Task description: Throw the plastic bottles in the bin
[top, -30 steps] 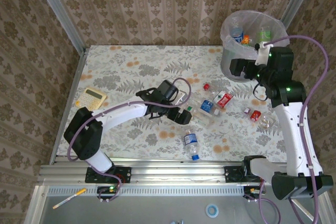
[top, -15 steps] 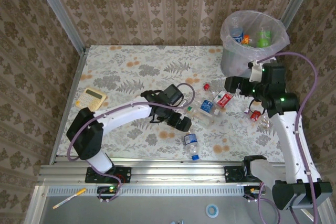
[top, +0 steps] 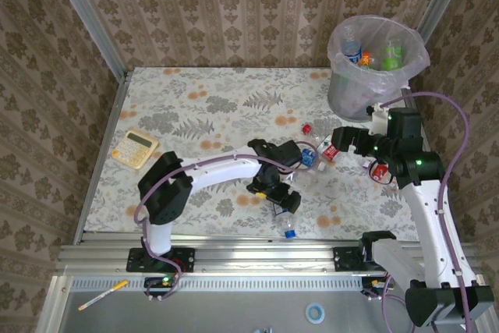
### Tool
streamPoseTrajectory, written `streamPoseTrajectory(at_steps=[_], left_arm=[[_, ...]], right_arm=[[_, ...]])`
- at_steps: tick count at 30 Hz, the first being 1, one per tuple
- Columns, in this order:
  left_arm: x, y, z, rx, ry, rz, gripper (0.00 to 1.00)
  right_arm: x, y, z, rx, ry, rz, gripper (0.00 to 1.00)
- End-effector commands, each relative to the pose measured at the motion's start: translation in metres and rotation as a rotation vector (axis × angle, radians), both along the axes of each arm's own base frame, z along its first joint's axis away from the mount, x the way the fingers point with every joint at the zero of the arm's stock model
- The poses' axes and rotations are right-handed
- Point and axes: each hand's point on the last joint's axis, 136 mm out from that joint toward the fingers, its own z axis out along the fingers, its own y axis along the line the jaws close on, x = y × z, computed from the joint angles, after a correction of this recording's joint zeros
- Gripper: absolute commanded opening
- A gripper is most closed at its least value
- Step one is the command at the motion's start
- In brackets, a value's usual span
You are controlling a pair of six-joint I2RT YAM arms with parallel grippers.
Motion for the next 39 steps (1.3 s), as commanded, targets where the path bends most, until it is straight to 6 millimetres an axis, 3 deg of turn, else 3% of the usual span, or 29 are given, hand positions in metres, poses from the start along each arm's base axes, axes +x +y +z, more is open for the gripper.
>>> streamPoseTrajectory(at_steps=[1, 11, 18, 27, 33, 39], left_arm=[[-0.014, 0.009, -0.003, 0.085, 0.038, 0.019, 1.00], [-0.027, 0.010, -0.027, 0.169, 0.042, 0.001, 0.97], [-0.023, 0.017, -0.031, 0.152, 0.022, -0.008, 0.69], [-0.013, 0.009, -0.021, 0.044, -0.036, -0.029, 0.49], [-0.007, 0.007, -0.012, -0.017, -0.073, -0.032, 0.47], [0.008, 0.006, 0.015, -0.097, -0.168, -0.045, 0.45]], right_arm=[[-0.012, 0.006, -0.007, 0.019, 0.027, 0.021, 1.00], [-0.015, 0.007, -0.013, 0.018, 0.026, 0.033, 1.00], [-0.013, 0.008, -0.020, 0.026, 0.037, 0.036, 1.00], [-0.009, 0.010, -0.024, 0.039, 0.048, 0.036, 1.00], [-0.009, 0.010, -0.027, 0.039, 0.054, 0.034, 1.00], [-0.011, 0.011, -0.025, 0.051, 0.047, 0.040, 1.00]])
